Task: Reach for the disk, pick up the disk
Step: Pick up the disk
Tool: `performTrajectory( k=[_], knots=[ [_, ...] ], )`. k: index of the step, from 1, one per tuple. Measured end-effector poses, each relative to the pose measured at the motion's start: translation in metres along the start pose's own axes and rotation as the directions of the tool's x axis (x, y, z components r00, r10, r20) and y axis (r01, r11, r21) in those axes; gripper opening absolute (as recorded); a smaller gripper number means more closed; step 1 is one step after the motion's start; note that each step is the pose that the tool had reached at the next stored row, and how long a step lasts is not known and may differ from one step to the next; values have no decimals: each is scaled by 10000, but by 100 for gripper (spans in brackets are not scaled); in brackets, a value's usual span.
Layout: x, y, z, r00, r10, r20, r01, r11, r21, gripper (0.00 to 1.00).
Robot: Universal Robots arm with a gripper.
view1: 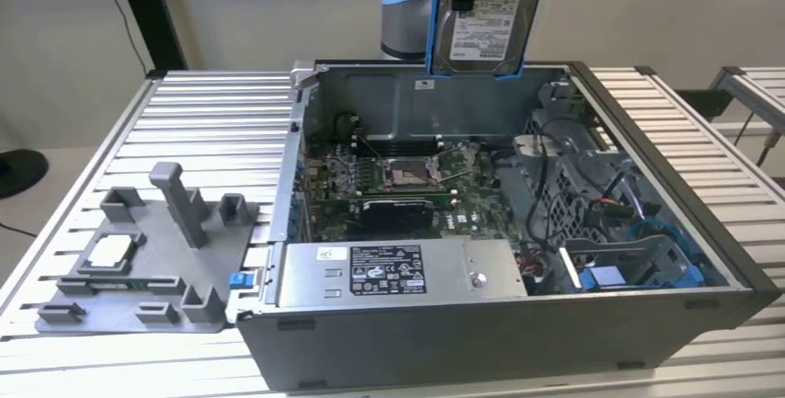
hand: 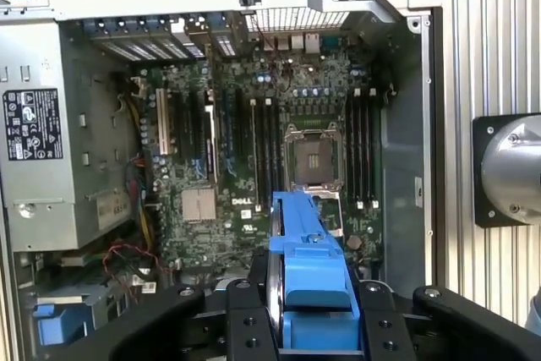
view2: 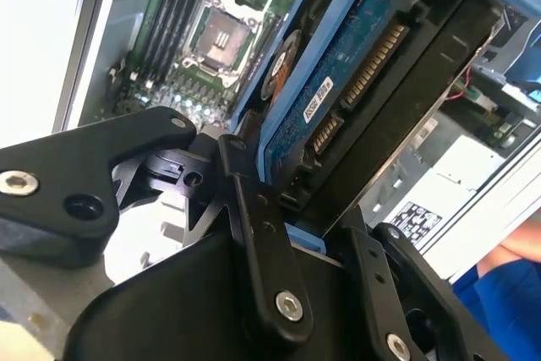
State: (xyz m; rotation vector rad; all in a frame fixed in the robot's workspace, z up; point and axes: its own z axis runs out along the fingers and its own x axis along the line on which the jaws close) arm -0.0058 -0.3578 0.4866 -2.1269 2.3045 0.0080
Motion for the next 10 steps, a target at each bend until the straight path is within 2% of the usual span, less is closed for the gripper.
performTrajectory(
  k=[7,10],
  knots=[
    [-12,-135,0,10000,0,-1,0,10000,0,0],
    [-14,-168,0,10000,0,0,0,10000,0,0]
  ],
)
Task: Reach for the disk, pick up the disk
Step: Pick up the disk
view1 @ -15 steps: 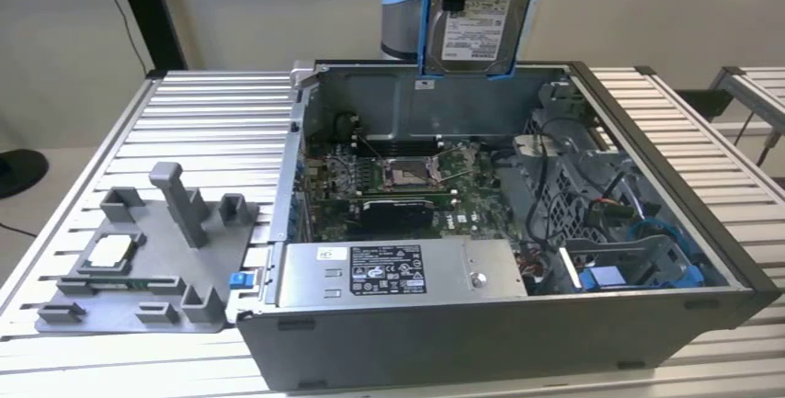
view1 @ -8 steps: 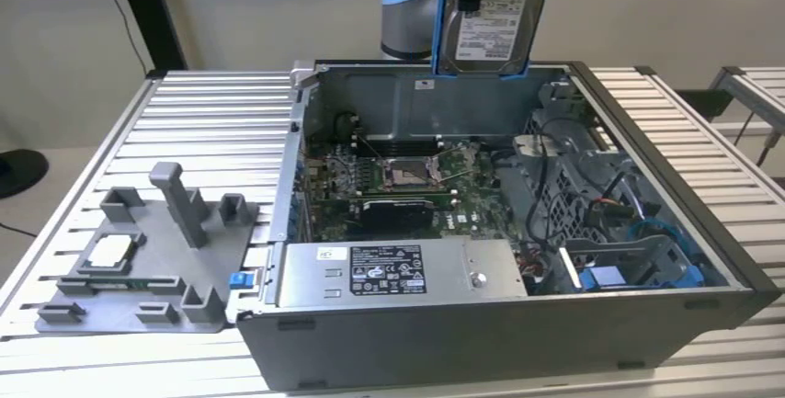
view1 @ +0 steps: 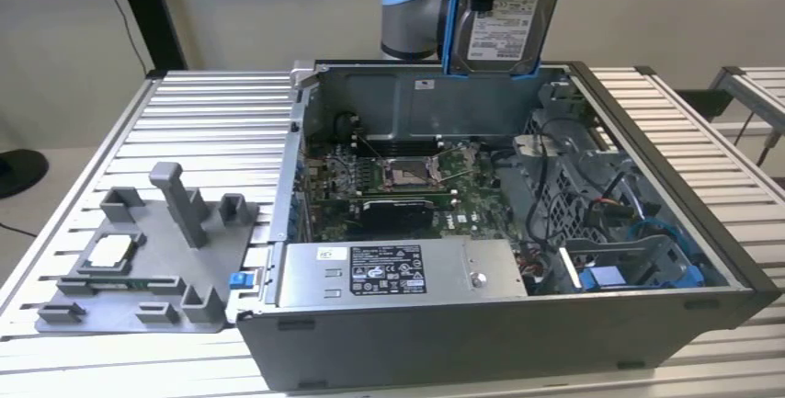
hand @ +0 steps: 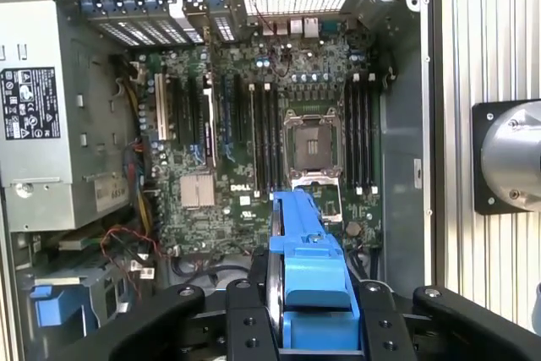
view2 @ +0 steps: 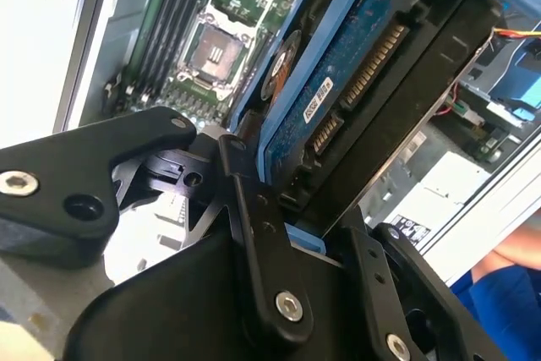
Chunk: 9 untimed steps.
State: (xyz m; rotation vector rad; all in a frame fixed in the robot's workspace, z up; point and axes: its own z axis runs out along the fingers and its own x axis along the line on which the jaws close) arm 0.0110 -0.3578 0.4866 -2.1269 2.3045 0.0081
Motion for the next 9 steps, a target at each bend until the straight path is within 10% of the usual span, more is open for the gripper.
performTrajectory(
  k=[9],
  knots=[
    [-1,-10,0,10000,0,0,0,10000,0,0]
  ],
)
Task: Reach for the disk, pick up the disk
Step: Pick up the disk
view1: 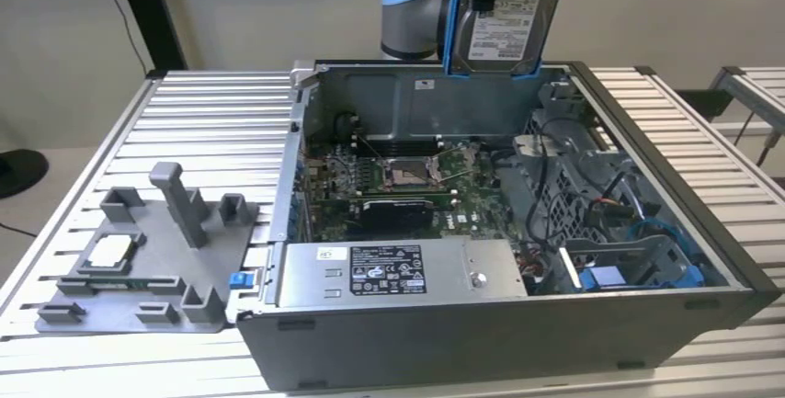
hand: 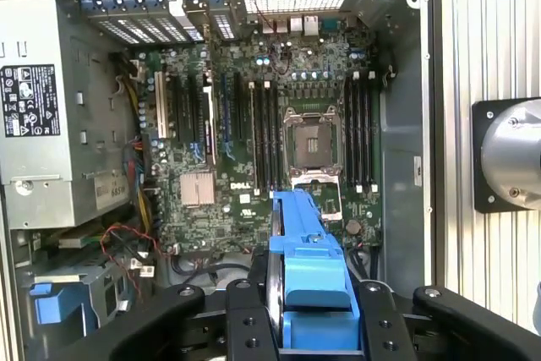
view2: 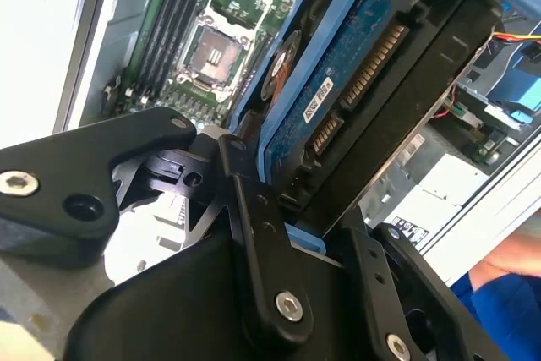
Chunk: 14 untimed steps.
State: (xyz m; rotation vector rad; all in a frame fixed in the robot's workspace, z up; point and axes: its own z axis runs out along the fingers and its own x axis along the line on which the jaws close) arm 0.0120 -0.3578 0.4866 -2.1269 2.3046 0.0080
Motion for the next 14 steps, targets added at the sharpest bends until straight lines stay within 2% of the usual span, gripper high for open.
performTrajectory(
  k=[8,14],
  knots=[
    [-1,-14,0,10000,-2,0,2,10000,0,0],
    [-11,-136,0,10000,0,0,0,10000,0,0]
  ],
)
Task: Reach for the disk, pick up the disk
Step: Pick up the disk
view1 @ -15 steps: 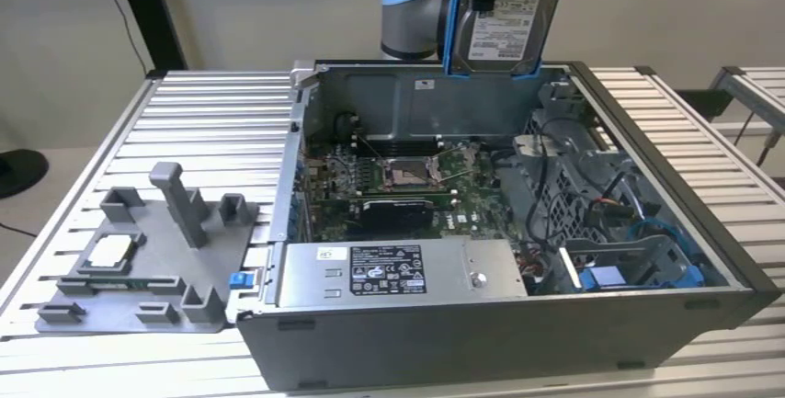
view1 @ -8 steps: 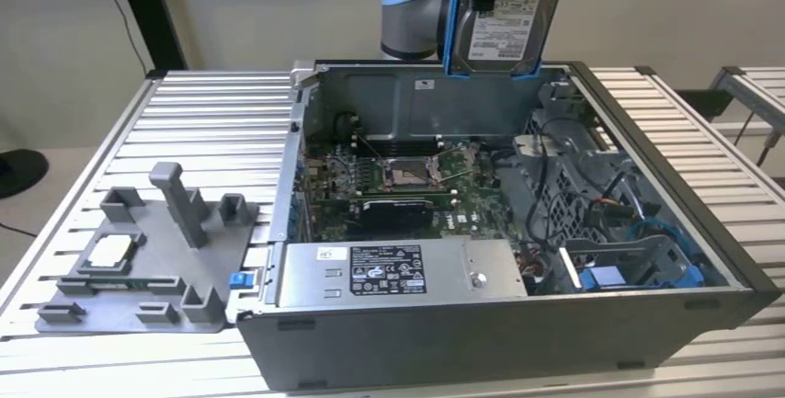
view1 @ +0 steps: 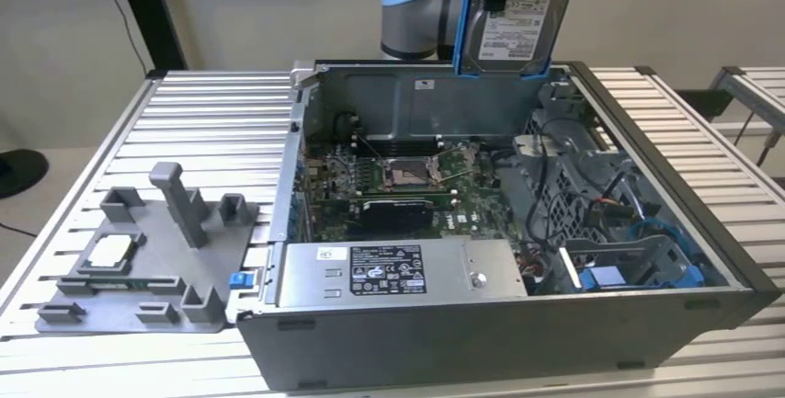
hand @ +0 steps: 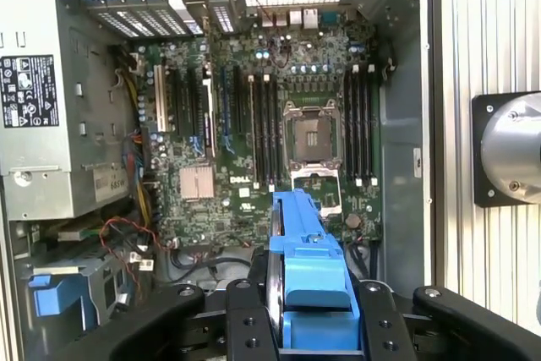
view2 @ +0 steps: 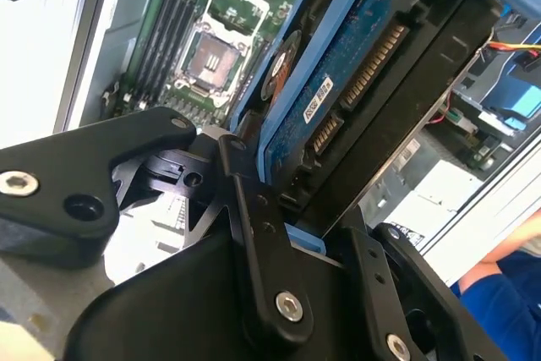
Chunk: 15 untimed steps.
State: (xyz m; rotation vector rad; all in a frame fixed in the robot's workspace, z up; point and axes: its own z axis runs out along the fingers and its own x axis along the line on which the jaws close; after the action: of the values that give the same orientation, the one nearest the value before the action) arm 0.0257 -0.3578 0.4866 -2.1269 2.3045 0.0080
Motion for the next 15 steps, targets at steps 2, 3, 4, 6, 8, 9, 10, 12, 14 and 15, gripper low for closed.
performTrajectory(
  k=[2,3,4,6,8,9,10,12,14,15],
  knots=[
    [-5,-63,0,10000,1,0,-1,10000,0,0],
    [-8,-99,0,10000,1,-1,-1,10000,-1,0],
    [-11,-135,0,10000,0,0,0,10000,-2,0],
    [-16,-202,0,10000,1,0,-1,10000,-3,0],
    [-22,-267,0,10000,0,-1,0,10000,-3,0],
    [-24,-302,0,10000,2,-1,-2,10000,-3,0],
    [-27,-337,0,10000,1,0,-1,10000,-4,0],
    [-32,-403,0,10000,1,0,-1,10000,-4,0],
    [-38,-466,0,10000,-1,0,1,10000,-5,0],
    [-40,-497,0,10000,1,-1,-1,10000,-4,0]
  ],
)
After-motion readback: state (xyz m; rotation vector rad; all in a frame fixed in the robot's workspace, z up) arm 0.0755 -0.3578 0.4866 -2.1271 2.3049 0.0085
